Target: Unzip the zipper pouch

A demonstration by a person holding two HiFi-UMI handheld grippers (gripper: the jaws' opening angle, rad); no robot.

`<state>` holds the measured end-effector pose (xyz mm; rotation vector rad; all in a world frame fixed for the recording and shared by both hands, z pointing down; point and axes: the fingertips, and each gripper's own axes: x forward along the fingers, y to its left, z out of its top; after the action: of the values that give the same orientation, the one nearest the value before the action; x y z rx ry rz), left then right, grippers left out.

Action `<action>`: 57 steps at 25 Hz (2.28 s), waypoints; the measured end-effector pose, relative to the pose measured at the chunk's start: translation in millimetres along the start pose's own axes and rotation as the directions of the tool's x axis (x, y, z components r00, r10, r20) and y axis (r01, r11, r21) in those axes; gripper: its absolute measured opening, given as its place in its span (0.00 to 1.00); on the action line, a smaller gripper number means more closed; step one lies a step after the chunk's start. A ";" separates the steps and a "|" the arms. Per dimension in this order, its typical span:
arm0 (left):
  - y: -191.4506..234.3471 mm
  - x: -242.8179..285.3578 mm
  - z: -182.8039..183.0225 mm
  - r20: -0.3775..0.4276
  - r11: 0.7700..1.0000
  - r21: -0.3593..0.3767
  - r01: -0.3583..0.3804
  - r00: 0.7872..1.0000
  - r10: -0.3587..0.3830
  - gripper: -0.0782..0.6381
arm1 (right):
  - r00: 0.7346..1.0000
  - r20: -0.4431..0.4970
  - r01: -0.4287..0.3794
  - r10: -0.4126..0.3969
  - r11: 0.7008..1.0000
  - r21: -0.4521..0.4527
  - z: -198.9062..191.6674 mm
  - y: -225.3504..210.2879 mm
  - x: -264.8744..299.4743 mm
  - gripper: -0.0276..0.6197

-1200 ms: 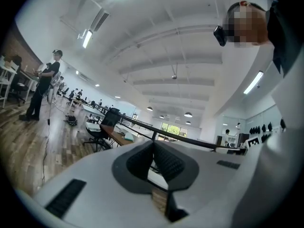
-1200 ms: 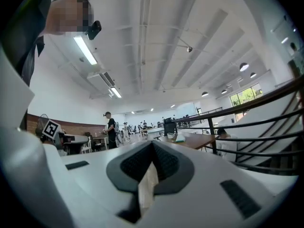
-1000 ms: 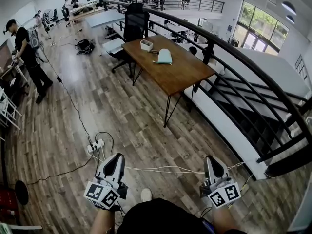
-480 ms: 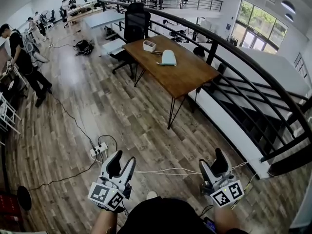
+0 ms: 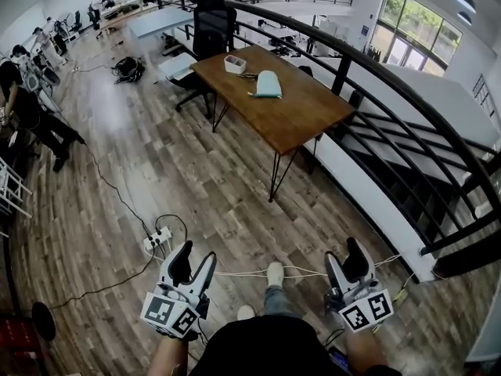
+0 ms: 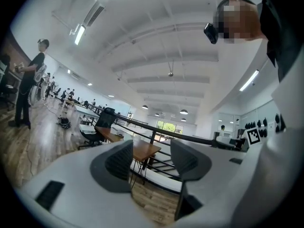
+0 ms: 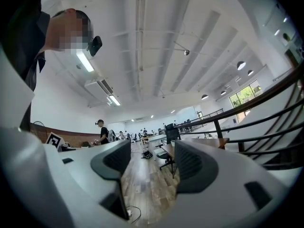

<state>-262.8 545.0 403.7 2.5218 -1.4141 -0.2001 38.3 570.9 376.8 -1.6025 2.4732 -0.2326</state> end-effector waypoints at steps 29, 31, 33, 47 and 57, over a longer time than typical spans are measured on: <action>10.7 264.7 38.2 0.022 0.991 0.065 -0.120 0.993 0.119 0.44 | 0.996 0.051 -0.067 0.067 0.998 0.008 42.6 -230.0 183.4 0.41; 10.9 273.6 32.1 0.006 0.992 0.059 -0.114 0.993 0.114 0.44 | 0.997 0.050 -0.055 0.054 0.998 0.015 38.4 -237.8 186.6 0.40; 12.4 282.5 26.2 -0.012 0.992 0.059 -0.109 0.994 0.110 0.44 | 0.998 0.046 -0.044 0.043 0.999 0.027 33.3 -244.0 188.3 0.39; 45.5 404.5 35.7 -0.005 0.998 0.057 0.040 0.999 -0.040 0.44 | 0.999 0.017 0.035 -0.035 0.999 -0.021 38.7 -292.3 253.4 0.37; 99.5 463.6 64.6 -0.002 0.995 0.037 0.094 0.996 -0.094 0.44 | 0.997 0.017 0.072 -0.071 0.993 -0.089 65.9 -291.0 327.0 0.36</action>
<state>-117.9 90.3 368.7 2.6207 -1.3116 -0.1922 180.7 152.2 357.2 -1.7237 2.4506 -0.1219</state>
